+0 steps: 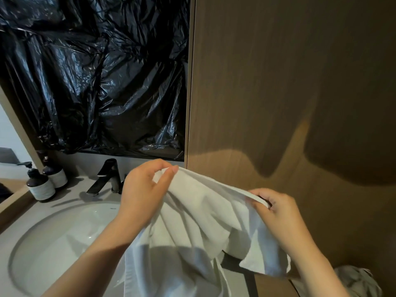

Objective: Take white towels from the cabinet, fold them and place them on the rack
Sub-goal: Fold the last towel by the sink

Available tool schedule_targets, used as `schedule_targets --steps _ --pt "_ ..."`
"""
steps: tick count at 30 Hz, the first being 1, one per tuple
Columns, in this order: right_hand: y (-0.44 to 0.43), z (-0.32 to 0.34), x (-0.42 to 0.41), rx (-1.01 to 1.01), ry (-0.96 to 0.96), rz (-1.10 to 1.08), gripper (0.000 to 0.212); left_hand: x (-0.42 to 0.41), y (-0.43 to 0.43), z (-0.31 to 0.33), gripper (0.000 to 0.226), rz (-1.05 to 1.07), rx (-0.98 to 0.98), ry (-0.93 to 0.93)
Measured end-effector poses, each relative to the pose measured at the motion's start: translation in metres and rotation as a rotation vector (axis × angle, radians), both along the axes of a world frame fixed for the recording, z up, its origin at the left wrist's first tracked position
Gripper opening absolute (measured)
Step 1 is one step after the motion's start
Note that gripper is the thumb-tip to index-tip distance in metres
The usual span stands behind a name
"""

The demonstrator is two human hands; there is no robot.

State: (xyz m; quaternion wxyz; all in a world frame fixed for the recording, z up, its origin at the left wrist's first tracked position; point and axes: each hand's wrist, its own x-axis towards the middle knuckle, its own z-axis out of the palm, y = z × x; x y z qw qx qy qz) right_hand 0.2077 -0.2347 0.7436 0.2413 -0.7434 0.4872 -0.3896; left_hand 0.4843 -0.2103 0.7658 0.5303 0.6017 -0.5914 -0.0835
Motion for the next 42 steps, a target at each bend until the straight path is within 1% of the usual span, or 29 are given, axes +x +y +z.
schedule_targets --steps 4,7,12,14,16,18,20,22,24,27,29,31,33,34,37,39,42 --pt "-0.002 0.014 0.004 -0.04 -0.062 0.022 0.019 0.004 -0.008 -0.006 0.018 0.096 0.042 -0.042" --pt "-0.008 0.025 0.009 -0.088 -0.028 -0.033 0.012 0.007 -0.014 -0.005 0.019 0.157 0.065 -0.027" --pt "-0.015 0.018 0.006 -0.111 0.079 -0.173 0.015 0.014 -0.018 -0.006 0.02 0.244 0.078 0.005" --pt "-0.015 0.016 0.001 -0.088 0.036 -0.18 0.019 0.017 -0.017 -0.008 0.02 0.255 0.1 -0.031" --pt "-0.015 0.019 0.003 -0.081 -0.036 -0.108 0.02 0.018 -0.016 -0.01 0.02 0.247 0.154 -0.114" --pt "-0.013 0.029 0.011 -0.098 -0.072 -0.032 0.018 0.014 -0.013 -0.008 0.031 0.206 0.16 -0.19" --pt "-0.011 0.042 0.02 -0.151 -0.082 0.031 0.018 0.002 -0.007 0.0 0.04 0.111 0.058 -0.259" --pt "-0.008 0.054 0.027 -0.212 -0.075 0.077 0.019 -0.015 -0.002 0.01 0.044 -0.044 -0.021 -0.285" --pt "-0.005 0.065 0.032 -0.267 -0.07 0.118 0.02 -0.029 0.001 0.013 0.048 -0.184 -0.022 -0.249" --pt "0.0 0.075 0.033 -0.275 -0.07 0.181 0.02 -0.041 -0.001 0.016 0.049 -0.311 0.03 -0.146" --pt "0.001 0.078 0.032 -0.261 -0.062 0.202 0.02 -0.044 -0.003 0.017 0.044 -0.39 0.063 -0.057" --pt "0.001 0.078 0.029 -0.255 -0.063 0.202 0.02 -0.048 -0.004 0.016 0.031 -0.449 0.077 -0.014" --pt "0.001 0.077 0.026 -0.247 -0.062 0.189 0.019 -0.05 -0.006 0.016 0.015 -0.445 0.074 -0.005" --pt "0.0 0.075 0.024 -0.232 -0.061 0.18 0.017 -0.05 -0.007 0.018 0.011 -0.424 0.066 0.013" --pt "-0.008 0.067 0.013 -0.175 0.012 0.137 0.015 -0.044 -0.015 0.024 0.012 -0.34 -0.018 0.055" --pt "-0.014 0.06 0.002 -0.13 0.096 0.077 0.016 -0.04 -0.019 0.03 0.011 -0.282 -0.056 0.05" --pt "-0.017 0.051 -0.015 -0.072 0.13 -0.022 0.017 -0.034 -0.025 0.037 0.013 -0.196 -0.095 0.025"
